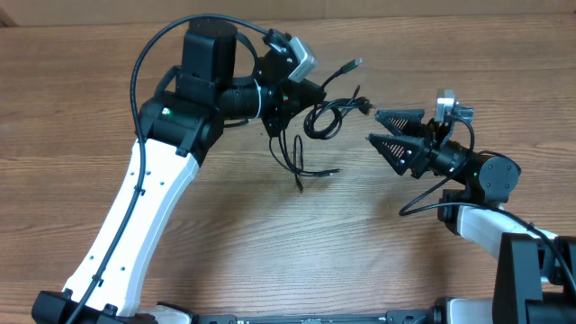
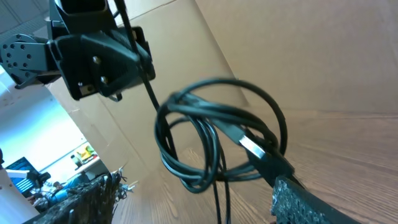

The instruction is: Untangle cables

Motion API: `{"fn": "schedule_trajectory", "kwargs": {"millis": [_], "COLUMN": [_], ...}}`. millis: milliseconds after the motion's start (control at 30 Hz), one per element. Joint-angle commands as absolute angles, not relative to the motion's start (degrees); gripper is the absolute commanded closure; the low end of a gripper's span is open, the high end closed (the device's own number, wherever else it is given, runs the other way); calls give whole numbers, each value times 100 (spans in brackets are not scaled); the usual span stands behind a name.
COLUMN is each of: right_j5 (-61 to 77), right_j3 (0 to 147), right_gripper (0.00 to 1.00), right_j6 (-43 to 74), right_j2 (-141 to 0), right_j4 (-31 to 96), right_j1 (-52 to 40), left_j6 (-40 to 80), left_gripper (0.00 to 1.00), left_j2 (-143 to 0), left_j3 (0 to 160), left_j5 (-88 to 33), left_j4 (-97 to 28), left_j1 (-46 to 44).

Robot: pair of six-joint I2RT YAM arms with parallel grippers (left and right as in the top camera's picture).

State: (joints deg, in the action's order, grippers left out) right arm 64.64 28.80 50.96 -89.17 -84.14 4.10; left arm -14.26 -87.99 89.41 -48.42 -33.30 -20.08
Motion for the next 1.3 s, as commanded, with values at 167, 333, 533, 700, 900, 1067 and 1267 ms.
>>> {"fn": "schedule_trajectory", "kwargs": {"millis": [167, 333, 533, 700, 900, 1067, 1267], "right_j5": [6392, 6377, 6233, 6108, 5754, 5704, 5677], "right_j3": [2932, 2932, 2932, 2932, 2932, 2932, 2932], "right_gripper": [18, 14, 0, 0, 0, 0, 0], "right_j6": [5048, 5076, 5332, 5566, 6547, 6807, 6904], "right_j2": [-8906, -8906, -8906, -8906, -8906, -8906, -8906], "right_j4": [-8416, -8407, -8409, -8409, -8433, -8558, -9039], "right_j1": [425, 425, 425, 425, 425, 410, 237], "left_j6": [-432, 86, 587, 650, 644, 639, 639], "left_gripper": [96, 96, 96, 96, 96, 96, 96], "left_j2": [-8602, -8602, -8602, -8604, -8613, -8615, -8624], "left_j3": [9142, 9142, 9142, 9139, 9139, 9139, 9139], "left_j5": [-5260, -5260, -5312, -5572, -5553, -5542, -5489], "left_j4": [-2539, -2141, -1721, -1374, -1310, -1299, -1234], "left_j1": [-1896, -1900, -1920, -1966, -2137, -2226, -2373]}}
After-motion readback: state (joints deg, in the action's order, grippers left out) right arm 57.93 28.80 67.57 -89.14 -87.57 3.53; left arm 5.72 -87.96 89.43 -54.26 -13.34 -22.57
